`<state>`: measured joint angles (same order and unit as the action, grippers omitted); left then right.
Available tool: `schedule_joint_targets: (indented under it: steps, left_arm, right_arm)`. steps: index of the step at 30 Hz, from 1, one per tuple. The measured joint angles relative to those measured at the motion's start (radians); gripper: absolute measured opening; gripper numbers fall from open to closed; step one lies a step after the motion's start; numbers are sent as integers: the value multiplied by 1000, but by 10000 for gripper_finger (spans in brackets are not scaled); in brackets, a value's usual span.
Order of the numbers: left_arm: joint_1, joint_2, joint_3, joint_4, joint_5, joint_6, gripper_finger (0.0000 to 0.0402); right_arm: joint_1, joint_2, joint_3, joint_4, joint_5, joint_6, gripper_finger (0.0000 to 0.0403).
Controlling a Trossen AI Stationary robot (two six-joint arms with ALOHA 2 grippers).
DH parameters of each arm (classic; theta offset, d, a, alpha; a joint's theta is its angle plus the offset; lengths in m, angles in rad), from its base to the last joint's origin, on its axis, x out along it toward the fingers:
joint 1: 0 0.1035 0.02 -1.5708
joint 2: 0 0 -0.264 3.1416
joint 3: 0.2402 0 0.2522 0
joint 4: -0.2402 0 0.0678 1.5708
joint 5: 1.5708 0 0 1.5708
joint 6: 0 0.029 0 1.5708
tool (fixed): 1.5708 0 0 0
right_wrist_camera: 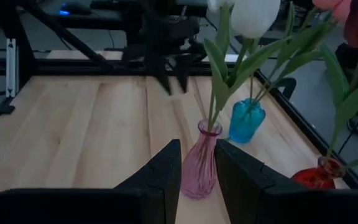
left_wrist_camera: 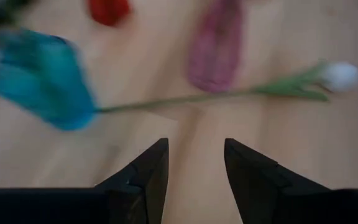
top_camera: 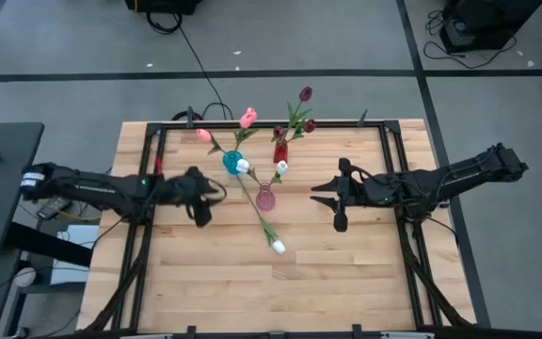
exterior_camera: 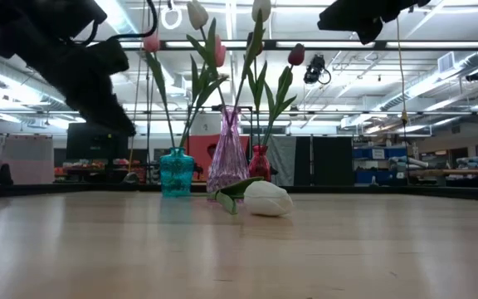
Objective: Sort flowers into vase by color
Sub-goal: Put the white flower into the purple vase
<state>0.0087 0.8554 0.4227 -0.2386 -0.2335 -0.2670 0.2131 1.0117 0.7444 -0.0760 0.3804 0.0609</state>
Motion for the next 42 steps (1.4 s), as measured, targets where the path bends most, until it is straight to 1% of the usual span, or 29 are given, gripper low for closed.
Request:
schedule_joint_targets:
  steps: [3, 6, 10, 13, 17, 22, 25, 28, 35, 42]
  left_arm:
    - [-78, 59, -12, 49, 22, -30, 162]
    - [-157, 122, 9, 69, 20, -32, 162]
    - [-237, 191, 51, 72, -15, 7, 162]
    - [-268, 224, 66, 90, -65, 37, 161]
    - [-273, 241, 66, 128, -108, 87, 161]
    - [-273, 241, 66, 186, -134, 204, 161]
    - [-273, 243, 66, 231, -137, 270, 161]
    - [-273, 251, 66, 250, -136, 312, 161]
    - [-273, 251, 66, 245, -131, 309, 161]
    - [-272, 251, 66, 245, -133, 347, 161]
  right_arm:
    - [0, 13, -7, 24, -7, -1, 110]
    - [-4, 36, -32, 87, -4, 0, 110]
    - [-7, 62, -54, 162, -6, -4, 110]
    - [-13, 67, -55, 181, -4, -26, 110]
    - [-26, 63, -56, 208, 1, -63, 110]
    - [-43, 59, -56, 252, 62, -83, 110]
    - [-59, 59, -56, 270, 92, -83, 110]
    - [-75, 58, -56, 271, 94, -83, 110]
    - [-89, 58, -56, 285, 91, -88, 110]
    - [-100, 58, -56, 285, 90, -91, 110]
